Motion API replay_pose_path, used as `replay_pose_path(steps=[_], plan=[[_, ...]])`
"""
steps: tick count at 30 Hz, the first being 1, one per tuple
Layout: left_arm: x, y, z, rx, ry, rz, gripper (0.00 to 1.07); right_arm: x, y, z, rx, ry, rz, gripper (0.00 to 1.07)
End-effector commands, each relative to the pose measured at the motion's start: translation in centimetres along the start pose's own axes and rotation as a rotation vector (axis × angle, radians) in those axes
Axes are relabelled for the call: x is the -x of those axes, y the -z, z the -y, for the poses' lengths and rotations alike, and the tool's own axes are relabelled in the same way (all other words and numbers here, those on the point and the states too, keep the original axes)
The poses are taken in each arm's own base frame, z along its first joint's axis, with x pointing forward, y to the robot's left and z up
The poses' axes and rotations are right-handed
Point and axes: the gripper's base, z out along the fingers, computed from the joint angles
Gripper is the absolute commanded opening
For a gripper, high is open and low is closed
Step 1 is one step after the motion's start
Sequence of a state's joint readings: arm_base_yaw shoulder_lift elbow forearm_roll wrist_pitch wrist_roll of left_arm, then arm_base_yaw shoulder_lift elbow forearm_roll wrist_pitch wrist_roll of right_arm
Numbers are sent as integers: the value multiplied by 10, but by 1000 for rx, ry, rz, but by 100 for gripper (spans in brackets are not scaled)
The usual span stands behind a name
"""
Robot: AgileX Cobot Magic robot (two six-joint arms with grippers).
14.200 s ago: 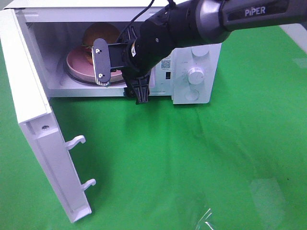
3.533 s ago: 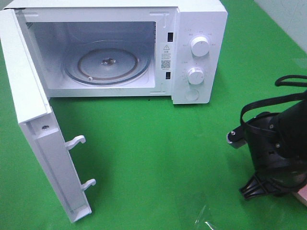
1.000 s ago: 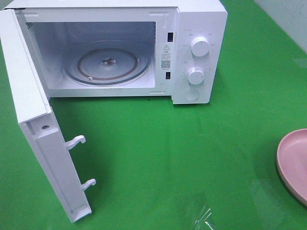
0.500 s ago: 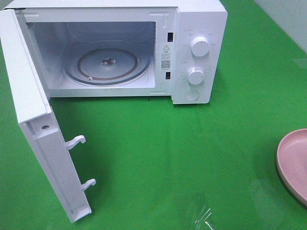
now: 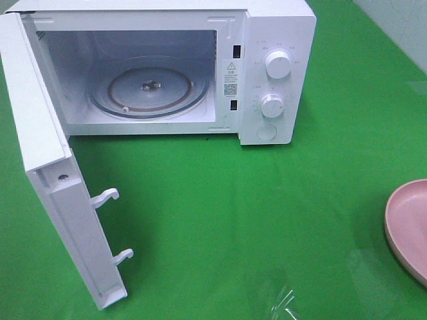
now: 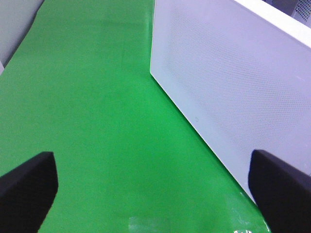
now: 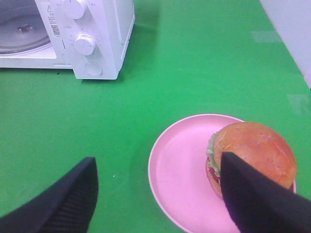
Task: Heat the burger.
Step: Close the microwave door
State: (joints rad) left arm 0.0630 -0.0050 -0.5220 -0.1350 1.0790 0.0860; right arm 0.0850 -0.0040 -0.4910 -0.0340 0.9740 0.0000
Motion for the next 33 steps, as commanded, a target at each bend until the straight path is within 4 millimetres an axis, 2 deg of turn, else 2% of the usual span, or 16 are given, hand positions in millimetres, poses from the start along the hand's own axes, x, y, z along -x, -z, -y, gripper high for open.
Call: replay_pose_path(steps=[1, 28, 33], plan=[[0, 0, 0, -4, 2, 10, 100, -1, 4, 0, -5, 8, 41, 71], [0, 0, 1, -8, 10, 13, 100, -1, 4, 0, -5, 8, 41, 71], [11, 8, 2, -10, 26, 103, 98, -1, 4, 0, -5, 8, 41, 71]])
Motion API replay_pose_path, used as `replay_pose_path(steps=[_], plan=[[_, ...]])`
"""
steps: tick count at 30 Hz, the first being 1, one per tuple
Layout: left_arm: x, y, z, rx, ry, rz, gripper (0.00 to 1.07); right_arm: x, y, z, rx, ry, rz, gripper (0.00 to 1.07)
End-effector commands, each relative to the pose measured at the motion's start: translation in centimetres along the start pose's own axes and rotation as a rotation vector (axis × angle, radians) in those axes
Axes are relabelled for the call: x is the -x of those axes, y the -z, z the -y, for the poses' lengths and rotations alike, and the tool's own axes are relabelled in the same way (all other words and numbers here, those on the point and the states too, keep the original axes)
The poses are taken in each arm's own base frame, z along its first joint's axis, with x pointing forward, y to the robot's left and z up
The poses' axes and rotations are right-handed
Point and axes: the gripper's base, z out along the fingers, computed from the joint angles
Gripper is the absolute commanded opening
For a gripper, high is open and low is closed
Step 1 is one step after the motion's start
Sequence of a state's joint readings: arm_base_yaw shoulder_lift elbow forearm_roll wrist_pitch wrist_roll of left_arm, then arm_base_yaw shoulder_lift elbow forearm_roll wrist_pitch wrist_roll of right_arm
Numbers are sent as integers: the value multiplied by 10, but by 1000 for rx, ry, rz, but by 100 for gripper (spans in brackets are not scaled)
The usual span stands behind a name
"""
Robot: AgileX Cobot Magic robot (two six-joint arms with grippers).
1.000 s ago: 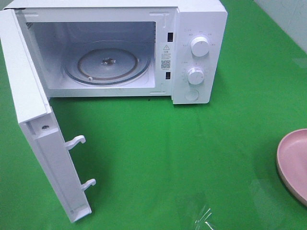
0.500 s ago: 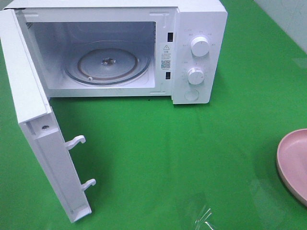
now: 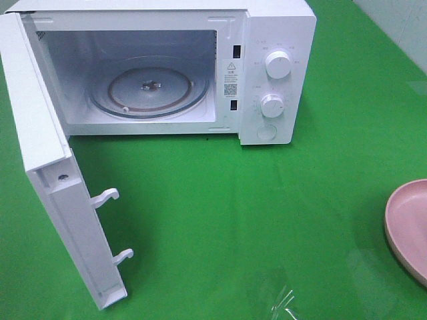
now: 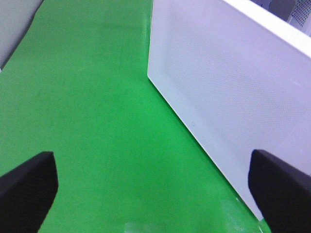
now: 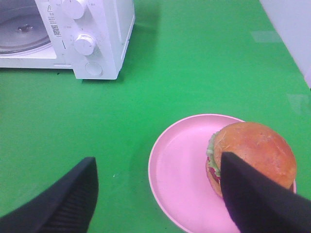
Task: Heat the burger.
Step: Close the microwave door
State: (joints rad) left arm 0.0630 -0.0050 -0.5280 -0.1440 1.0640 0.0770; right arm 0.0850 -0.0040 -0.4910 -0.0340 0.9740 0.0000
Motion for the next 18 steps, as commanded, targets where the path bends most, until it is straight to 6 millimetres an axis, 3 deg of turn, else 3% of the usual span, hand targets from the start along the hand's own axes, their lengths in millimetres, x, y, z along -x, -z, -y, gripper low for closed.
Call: replay_pose_path(steps=[1, 5, 7, 8, 9, 10, 11, 12, 13, 14, 15, 18], plan=[[9, 7, 1, -3, 13, 81, 98, -1, 4, 0, -5, 8, 41, 71], [19, 9, 0, 12, 6, 178, 91, -1, 4, 0, -5, 8, 41, 71], [29, 7, -1, 20, 8, 244, 76, -1, 4, 0, -5, 8, 41, 71], [29, 7, -1, 20, 8, 244, 76, -1, 4, 0, -5, 8, 41, 71], [34, 3, -2, 23, 11, 257, 67, -1, 4, 0, -5, 8, 41, 71], [34, 3, -2, 23, 11, 257, 67, -1, 4, 0, -5, 8, 41, 71], [40, -2, -3, 26, 15, 257, 55, -1, 4, 0, -5, 8, 41, 71], [40, -2, -3, 26, 15, 257, 55, -1, 4, 0, -5, 8, 41, 71], [45, -8, -4, 29, 19, 249, 44, -1, 4, 0, -5, 8, 41, 71], [45, -8, -4, 29, 19, 249, 44, -1, 4, 0, -5, 8, 41, 71], [50, -16, -6, 31, 23, 230, 31, -1, 4, 0, -5, 8, 41, 71], [52, -19, -6, 32, 26, 218, 26, -1, 4, 0, -5, 8, 41, 71]])
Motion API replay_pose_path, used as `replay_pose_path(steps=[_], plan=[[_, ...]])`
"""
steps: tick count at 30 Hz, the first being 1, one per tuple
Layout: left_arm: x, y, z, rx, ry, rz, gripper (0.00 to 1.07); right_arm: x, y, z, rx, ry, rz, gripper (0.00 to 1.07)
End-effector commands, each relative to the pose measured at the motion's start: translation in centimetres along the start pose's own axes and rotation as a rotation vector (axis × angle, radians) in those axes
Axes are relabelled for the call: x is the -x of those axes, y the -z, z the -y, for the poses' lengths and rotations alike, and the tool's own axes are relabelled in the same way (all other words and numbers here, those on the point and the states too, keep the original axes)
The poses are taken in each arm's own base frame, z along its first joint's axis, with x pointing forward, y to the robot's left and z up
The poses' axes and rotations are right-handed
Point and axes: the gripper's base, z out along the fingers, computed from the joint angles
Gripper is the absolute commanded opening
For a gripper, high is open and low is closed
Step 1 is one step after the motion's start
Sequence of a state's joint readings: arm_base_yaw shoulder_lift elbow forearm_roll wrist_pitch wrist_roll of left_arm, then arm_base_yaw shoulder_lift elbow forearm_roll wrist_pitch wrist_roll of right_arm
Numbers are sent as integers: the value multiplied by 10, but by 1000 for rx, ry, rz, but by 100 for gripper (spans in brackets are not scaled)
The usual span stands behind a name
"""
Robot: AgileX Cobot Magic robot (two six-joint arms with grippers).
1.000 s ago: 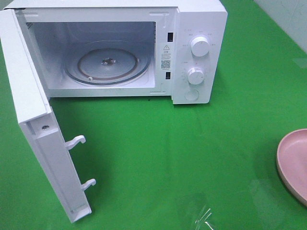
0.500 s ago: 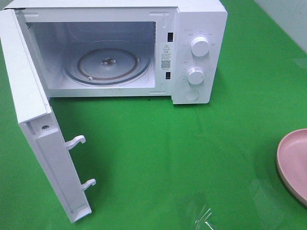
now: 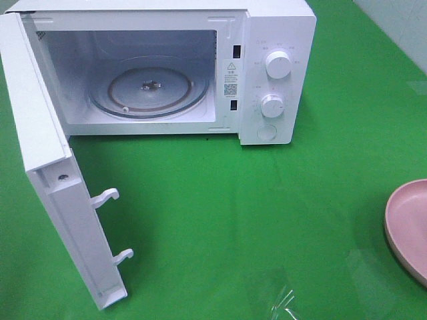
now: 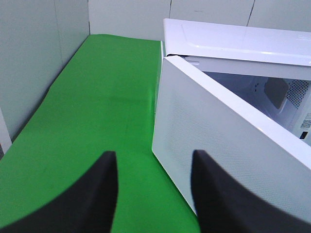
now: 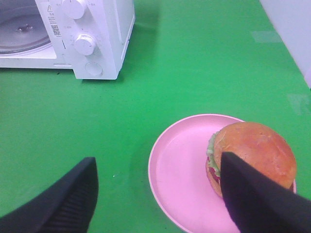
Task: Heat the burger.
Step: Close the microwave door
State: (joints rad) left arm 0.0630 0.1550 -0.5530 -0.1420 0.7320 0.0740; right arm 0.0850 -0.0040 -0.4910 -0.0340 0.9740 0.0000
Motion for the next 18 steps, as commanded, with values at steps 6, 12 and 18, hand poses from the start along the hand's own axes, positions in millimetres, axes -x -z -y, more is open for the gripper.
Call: replay_pose_path(steps=[6, 12, 18], plan=[[17, -42, -6, 23, 14, -12, 0, -1, 4, 0, -5, 8, 41, 71], [11, -67, -10, 46, 7, 42, 0, -1, 4, 0, -5, 8, 41, 71], [-17, -96, -17, 82, 18, 77, 0, -1, 4, 0, -5, 8, 41, 71]])
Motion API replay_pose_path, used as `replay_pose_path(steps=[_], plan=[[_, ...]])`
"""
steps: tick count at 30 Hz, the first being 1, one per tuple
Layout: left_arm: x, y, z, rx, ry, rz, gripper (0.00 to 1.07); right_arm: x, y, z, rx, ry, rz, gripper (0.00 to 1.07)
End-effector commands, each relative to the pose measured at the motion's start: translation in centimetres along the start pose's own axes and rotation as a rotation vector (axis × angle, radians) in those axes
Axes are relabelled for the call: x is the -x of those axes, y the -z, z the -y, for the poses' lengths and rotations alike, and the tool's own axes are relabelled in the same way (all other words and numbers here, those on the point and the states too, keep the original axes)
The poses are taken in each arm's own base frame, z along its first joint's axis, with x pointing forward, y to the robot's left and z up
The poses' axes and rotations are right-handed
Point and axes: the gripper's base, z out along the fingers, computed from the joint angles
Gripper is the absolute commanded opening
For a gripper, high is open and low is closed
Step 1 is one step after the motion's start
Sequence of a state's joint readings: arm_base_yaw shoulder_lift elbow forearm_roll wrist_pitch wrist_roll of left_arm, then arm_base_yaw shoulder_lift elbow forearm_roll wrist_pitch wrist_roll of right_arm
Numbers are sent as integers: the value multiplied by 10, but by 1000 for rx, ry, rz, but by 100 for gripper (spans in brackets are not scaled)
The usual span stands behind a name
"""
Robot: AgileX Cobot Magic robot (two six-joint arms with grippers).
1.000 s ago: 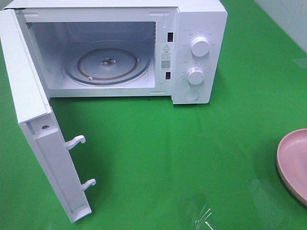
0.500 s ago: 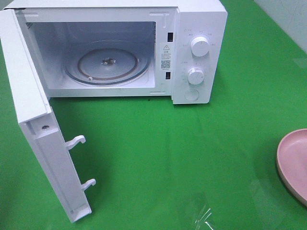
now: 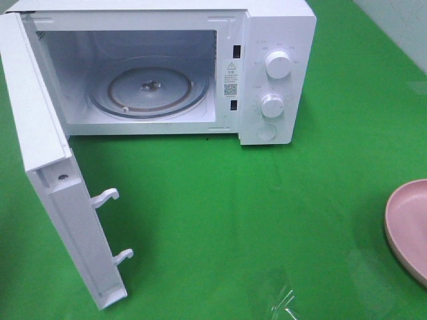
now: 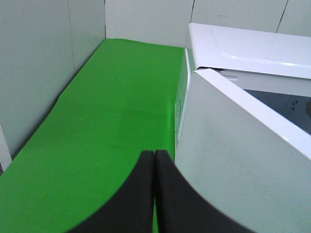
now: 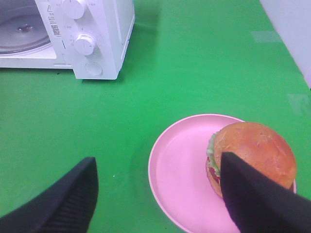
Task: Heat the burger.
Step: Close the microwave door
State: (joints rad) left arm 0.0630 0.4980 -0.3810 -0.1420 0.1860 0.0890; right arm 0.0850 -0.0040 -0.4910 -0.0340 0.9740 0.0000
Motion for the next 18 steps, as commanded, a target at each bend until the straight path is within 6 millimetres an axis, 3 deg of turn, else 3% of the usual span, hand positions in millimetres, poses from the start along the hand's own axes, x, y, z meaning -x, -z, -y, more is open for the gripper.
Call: replay_pose_path(steps=[1, 5, 18], plan=[[-6, -8, -2, 14, 2, 47, 0, -1, 4, 0, -5, 8, 41, 71], [-31, -24, -7, 45, 1, 73, 0, -1, 4, 0, -5, 8, 41, 71], [-46, -55, -6, 15, -34, 116, 0, -1, 4, 0, -5, 8, 41, 71]])
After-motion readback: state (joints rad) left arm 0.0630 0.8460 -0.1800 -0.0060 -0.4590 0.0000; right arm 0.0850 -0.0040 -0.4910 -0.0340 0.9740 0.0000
